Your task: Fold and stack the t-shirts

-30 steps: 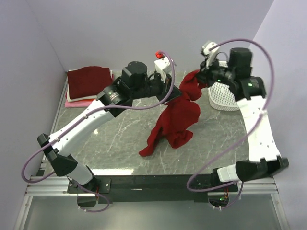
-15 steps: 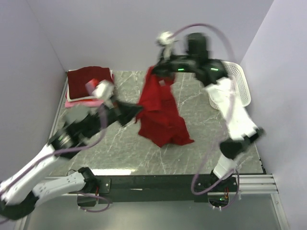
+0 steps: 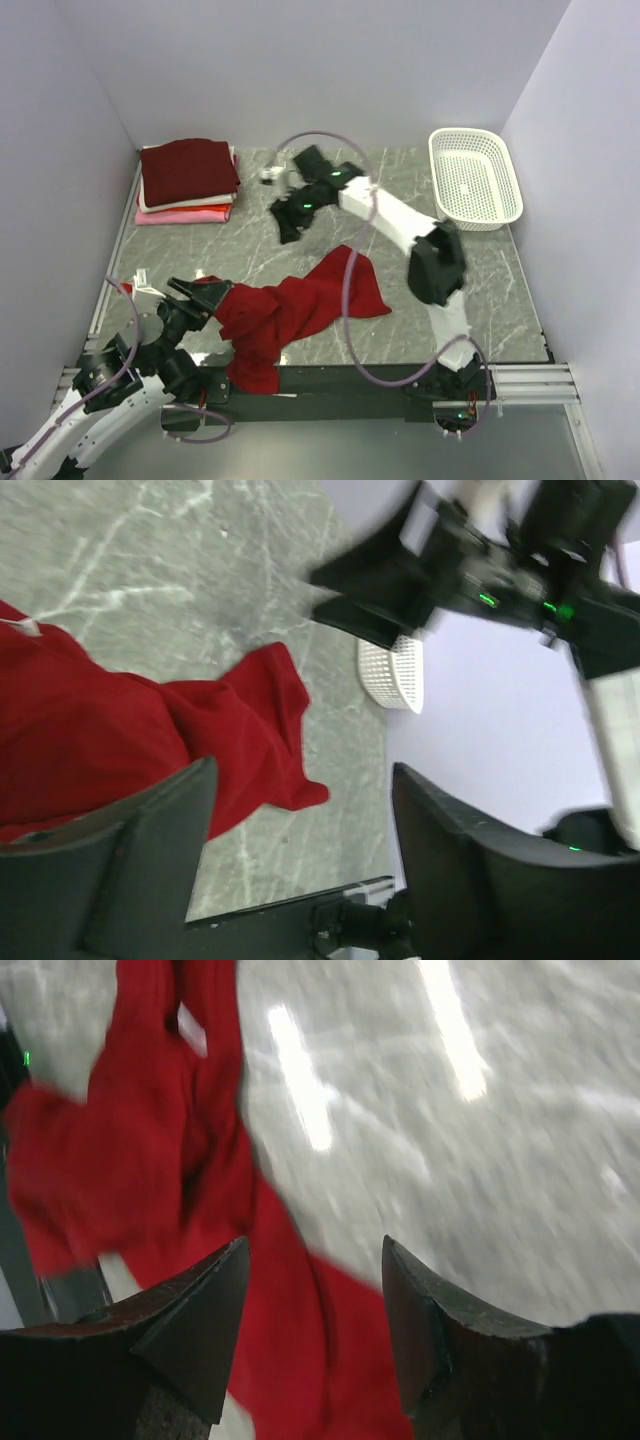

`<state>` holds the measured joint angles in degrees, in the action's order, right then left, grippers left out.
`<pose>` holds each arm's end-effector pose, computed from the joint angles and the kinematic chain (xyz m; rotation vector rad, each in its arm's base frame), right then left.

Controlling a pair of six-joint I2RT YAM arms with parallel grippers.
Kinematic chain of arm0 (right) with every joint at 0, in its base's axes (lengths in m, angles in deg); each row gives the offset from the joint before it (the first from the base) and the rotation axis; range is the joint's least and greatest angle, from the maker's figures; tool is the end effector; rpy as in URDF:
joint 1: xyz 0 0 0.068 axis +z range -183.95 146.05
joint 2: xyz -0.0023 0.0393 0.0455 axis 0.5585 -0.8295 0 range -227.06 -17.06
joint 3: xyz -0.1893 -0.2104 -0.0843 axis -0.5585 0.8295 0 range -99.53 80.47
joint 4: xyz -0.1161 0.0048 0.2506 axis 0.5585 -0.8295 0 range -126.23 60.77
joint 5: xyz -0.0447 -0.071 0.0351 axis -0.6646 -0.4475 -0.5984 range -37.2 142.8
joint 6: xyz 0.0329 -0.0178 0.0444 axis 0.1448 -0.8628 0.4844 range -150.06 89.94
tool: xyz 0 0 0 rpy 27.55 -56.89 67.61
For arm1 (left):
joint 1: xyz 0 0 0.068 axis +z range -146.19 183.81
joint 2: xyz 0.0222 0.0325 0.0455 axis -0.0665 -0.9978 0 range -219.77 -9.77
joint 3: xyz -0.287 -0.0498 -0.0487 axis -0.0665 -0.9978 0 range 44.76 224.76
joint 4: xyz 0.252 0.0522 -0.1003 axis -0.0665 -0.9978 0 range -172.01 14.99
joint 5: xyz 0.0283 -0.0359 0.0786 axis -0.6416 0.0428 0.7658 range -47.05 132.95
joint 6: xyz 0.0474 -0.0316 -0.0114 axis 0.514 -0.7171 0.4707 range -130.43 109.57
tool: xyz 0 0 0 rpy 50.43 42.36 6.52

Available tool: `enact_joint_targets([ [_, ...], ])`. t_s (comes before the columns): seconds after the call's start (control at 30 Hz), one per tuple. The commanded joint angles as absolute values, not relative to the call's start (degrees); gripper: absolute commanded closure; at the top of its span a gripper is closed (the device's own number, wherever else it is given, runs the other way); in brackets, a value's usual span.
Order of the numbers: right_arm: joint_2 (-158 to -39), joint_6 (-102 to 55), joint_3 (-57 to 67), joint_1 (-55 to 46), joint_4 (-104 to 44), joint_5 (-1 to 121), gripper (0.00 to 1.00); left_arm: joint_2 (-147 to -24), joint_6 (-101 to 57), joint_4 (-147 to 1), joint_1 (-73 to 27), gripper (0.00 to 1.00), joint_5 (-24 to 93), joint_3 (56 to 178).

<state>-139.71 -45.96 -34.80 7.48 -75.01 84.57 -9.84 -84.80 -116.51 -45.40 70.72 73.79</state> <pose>0.3655 0.3518 0.2938 -1.4064 2.0789 0.8774 0.0409 -0.0176 0.2686 -0.7693 1.7451 -1.1035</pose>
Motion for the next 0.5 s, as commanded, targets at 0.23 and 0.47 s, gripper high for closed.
enact_joint_targets([
  [0.23, -113.5, -68.3, -2.6, -7.8, -79.5, 91.1, 0.39, -41.0, -64.4, -105.4, -45.7, 0.12, 68.3, 83.9],
  [0.47, -120.2, -63.8, -1.8, -14.4, -75.5, 86.3, 0.42, -58.1, -50.1, -105.2, -45.1, 0.11, 59.2, 90.7],
])
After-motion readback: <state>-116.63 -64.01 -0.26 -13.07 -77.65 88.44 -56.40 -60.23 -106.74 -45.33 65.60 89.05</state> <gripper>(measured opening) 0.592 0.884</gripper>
